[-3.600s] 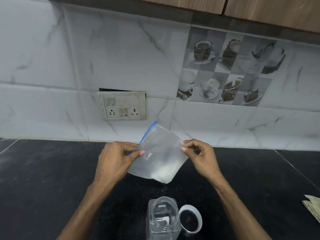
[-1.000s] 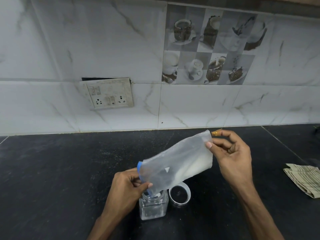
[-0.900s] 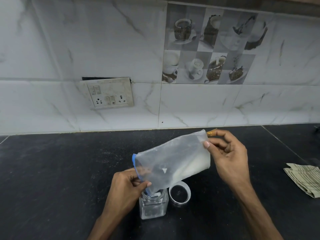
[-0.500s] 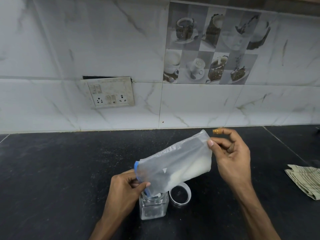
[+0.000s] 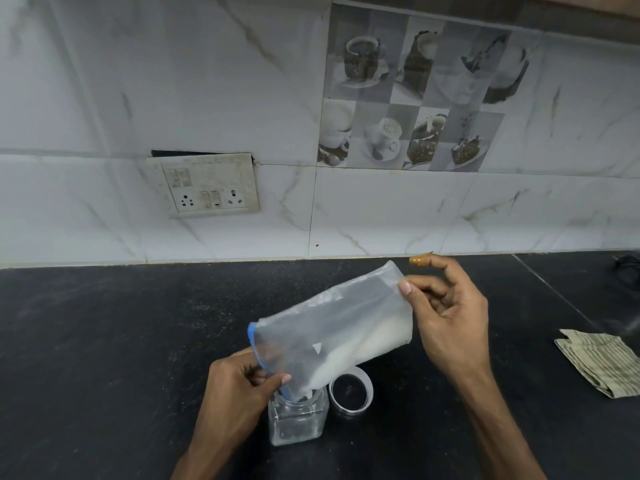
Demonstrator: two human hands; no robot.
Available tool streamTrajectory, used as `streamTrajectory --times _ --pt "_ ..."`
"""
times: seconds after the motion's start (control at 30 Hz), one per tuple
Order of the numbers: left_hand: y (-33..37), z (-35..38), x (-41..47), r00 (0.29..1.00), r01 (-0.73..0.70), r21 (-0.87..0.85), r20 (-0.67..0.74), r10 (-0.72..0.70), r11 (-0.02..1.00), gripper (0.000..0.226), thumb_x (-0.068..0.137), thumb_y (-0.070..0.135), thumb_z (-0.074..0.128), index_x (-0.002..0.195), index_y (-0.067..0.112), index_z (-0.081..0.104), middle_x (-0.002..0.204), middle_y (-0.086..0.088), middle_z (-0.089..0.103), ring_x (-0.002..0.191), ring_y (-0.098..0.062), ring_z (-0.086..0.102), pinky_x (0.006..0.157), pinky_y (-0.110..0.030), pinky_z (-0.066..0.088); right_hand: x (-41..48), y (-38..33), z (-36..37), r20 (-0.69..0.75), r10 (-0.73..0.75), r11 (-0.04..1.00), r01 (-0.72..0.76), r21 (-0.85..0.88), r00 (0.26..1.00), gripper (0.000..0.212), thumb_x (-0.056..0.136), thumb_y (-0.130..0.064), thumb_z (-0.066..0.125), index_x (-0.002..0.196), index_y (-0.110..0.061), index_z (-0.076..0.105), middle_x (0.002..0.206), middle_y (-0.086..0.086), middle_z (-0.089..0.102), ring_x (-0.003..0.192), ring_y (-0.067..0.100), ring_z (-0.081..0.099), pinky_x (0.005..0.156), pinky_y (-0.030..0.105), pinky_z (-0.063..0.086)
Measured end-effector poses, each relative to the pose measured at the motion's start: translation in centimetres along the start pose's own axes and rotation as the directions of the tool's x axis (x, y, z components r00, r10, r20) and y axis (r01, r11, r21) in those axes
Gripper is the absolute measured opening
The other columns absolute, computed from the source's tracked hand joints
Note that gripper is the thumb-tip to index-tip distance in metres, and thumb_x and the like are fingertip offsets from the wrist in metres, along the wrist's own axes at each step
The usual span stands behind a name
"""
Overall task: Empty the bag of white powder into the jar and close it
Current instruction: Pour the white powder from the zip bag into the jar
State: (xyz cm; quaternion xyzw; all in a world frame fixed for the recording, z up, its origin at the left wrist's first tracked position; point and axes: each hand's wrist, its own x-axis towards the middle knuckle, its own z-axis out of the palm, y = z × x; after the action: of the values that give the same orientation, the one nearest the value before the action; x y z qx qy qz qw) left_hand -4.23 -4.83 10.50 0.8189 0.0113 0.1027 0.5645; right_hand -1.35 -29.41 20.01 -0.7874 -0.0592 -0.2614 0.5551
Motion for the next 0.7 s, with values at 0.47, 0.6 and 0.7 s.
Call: streamTrajectory --times 0.47,0.6,0.7 --pt "0.16 -0.21 -0.16 1.0 0.013 0.01 0.007 -0.013 1.0 0.054 0.064 0.0 0.087 0.065 0.051 0.068 0.056 0.015 0.069 0.045 0.002 0.057 0.051 -0.016 0.052 -0.15 0.1 0.36 -0.01 -0.009 1.0 0.009 -0.018 1.0 0.037 0.087 -0.007 0.075 0.102 -0.039 0.062 0.09 -0.012 0.078 0.083 0.01 0.075 0.081 0.038 0.061" --pt "0.16 -0.21 -0.14 1.0 0.009 0.014 -0.005 -0.009 1.0 0.044 0.064 0.002 0.088 0.065 0.041 0.069 0.058 0.012 0.071 0.045 0.001 0.058 0.051 -0.016 0.05 -0.01 -0.03 0.51 -0.012 -0.018 1.0 0.017 -0.021 1.0 0.037 0.088 -0.007 0.075 0.1 -0.039 0.062 0.089 -0.012 0.078 0.084 0.008 0.075 0.082 0.041 0.062" --pt "0.29 -0.17 -0.22 1.0 0.014 0.021 -0.005 -0.014 1.0 0.042 0.063 0.0 0.088 0.069 0.038 0.071 0.054 0.017 0.067 0.044 0.003 0.056 0.049 -0.009 0.046 -0.04 -0.08 0.68 -0.019 -0.025 0.999 0.024 -0.027 1.0 0.037 0.088 -0.007 0.075 0.1 -0.039 0.062 0.09 -0.012 0.078 0.084 0.007 0.075 0.082 0.041 0.062"
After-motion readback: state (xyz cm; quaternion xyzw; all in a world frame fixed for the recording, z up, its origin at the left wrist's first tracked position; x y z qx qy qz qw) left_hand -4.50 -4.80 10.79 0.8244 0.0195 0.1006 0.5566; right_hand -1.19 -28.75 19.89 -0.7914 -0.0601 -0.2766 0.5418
